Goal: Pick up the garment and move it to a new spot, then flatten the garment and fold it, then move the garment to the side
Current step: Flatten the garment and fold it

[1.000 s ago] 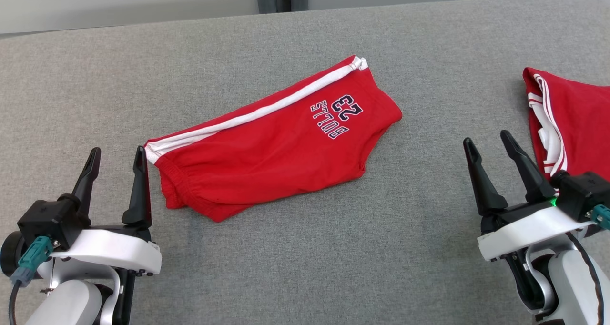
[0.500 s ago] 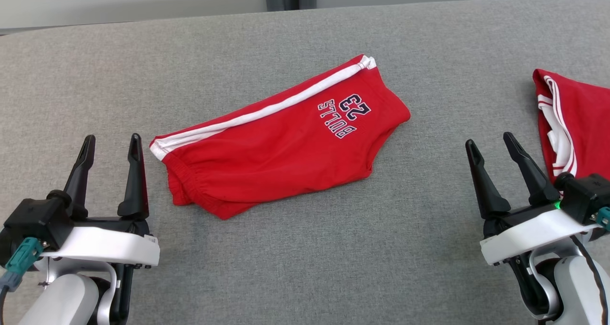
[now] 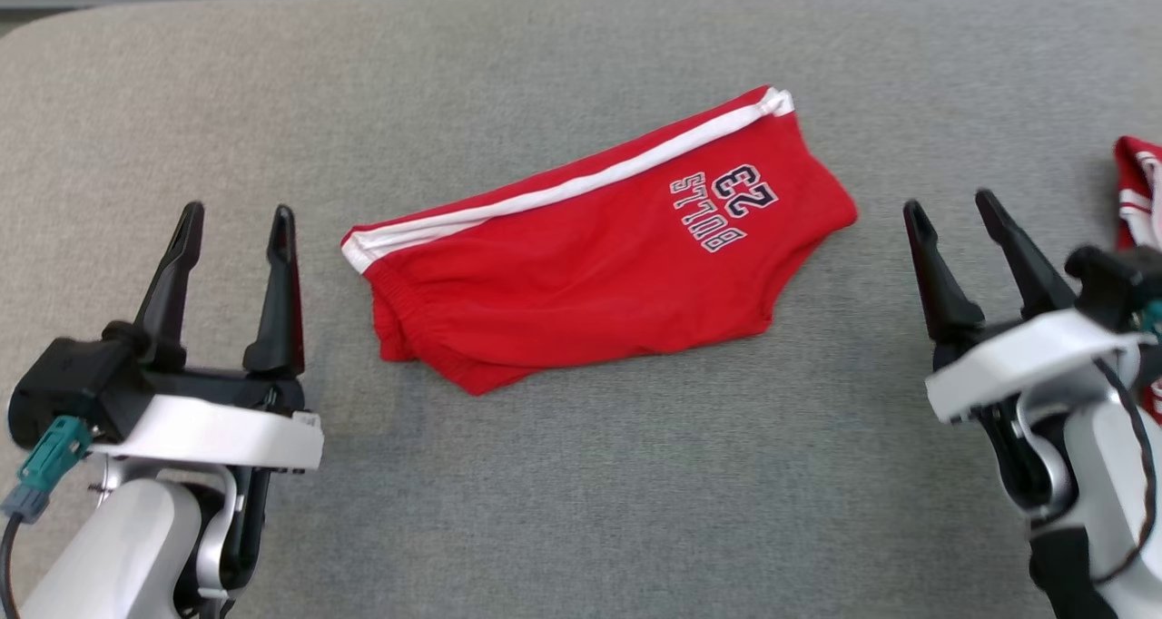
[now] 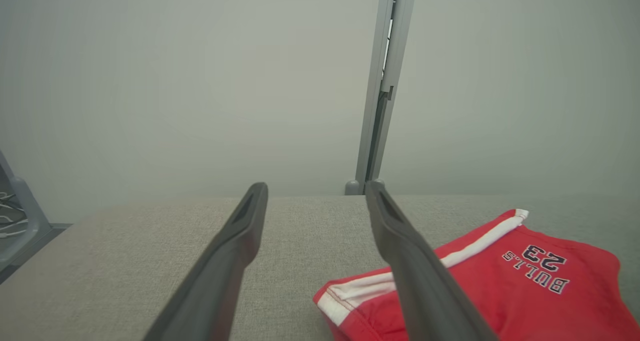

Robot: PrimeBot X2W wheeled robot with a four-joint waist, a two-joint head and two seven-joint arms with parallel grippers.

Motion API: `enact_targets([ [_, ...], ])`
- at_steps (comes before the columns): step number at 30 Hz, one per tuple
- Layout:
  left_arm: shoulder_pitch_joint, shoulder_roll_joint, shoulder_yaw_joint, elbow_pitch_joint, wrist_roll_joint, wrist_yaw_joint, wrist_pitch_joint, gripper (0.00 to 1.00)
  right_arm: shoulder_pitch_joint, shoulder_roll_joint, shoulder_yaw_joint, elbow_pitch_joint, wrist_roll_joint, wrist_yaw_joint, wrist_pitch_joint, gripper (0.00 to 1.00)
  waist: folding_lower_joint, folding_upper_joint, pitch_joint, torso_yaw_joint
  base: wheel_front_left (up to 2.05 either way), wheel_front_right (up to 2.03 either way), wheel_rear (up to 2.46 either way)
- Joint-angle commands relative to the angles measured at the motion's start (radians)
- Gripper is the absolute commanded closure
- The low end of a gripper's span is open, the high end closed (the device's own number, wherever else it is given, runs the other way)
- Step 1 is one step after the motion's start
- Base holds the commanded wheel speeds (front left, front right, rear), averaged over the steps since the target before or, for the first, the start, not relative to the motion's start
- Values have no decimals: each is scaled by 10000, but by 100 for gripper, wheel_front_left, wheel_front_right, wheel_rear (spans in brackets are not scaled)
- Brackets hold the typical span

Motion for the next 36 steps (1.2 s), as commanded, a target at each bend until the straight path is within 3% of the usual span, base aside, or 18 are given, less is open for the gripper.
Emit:
enact_targets([
  [1,-236,6,-10,27,107,-76,-47,0,-340,-44,94,233,85,0,-68,0,0,0,251,254,0,0,0],
  [10,-787,-352,-209,373,269,-348,-55,0,-2332,151,1464,3094,495,0,-82,0,0,0,544,792,0,0,0],
  [16,-681,-521,-203,626,324,-468,-61,0,-2837,340,2193,4950,809,0,549,0,0,0,483,850,0,0,0],
  [21,-695,-575,-188,800,281,-603,-61,0,-3071,490,2617,5772,1210,0,725,0,0,0,484,759,0,0,0],
  [22,-719,-579,-188,833,301,-626,-60,0,-3078,504,2680,5917,1307,0,829,93,0,0,480,743,0,0,0],
  [23,-738,-573,-185,856,323,-609,-61,0,-3082,520,2709,6044,1420,0,813,100,0,0,472,724,0,0,0],
  [29,-697,-594,-124,934,360,-659,-62,0,-2916,488,2650,6189,2066,0,188,100,0,0,365,526,0,0,0],
  [36,-437,-508,41,912,390,-656,-63,0,-2072,115,2247,5544,2888,-13,-749,100,0,0,170,126,0,0,0],
])
